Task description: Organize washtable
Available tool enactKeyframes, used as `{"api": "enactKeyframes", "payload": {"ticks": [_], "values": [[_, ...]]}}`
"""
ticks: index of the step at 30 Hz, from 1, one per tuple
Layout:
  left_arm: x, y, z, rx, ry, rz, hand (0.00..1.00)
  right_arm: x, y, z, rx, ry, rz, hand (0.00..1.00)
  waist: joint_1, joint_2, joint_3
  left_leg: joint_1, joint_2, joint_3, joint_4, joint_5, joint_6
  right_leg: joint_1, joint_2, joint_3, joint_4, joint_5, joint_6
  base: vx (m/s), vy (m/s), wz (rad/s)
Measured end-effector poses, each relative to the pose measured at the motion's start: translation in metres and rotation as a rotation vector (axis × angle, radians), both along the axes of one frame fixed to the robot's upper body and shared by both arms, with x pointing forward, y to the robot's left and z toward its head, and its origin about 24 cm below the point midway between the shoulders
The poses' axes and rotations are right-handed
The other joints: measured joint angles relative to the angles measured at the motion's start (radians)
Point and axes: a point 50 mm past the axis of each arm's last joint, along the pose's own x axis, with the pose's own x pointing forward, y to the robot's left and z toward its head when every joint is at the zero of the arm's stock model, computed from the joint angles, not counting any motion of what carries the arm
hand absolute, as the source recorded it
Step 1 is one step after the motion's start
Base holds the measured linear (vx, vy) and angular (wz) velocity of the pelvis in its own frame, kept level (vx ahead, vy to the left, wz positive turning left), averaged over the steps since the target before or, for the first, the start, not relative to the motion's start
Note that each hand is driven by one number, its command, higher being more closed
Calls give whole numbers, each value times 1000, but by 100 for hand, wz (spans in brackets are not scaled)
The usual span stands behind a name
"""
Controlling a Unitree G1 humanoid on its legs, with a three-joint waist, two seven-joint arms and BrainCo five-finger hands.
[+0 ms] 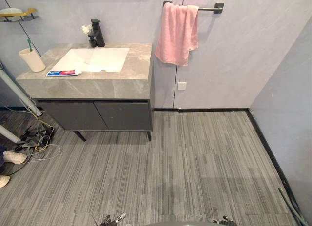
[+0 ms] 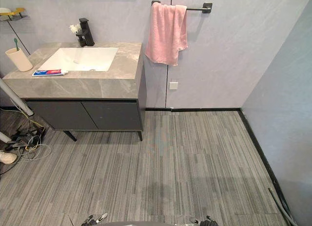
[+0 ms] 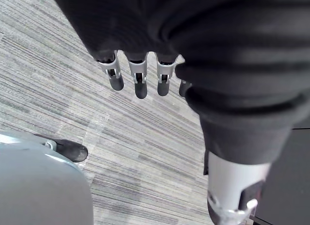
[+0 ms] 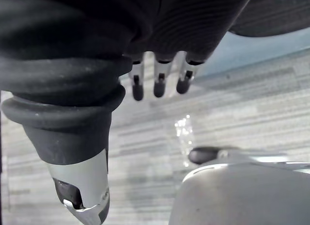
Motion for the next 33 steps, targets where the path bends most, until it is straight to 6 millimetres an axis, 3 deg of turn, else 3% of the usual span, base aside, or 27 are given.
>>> {"api": "enactKeyframes", "payload": {"ticks": [33], "values": [[-1,2,0,4,2,4,0,0,1,0,3,1,0,0,-1,-8,-1,0,0,0,-1,0,0,0,0,0,-1,0,0,0,0,0]]}}
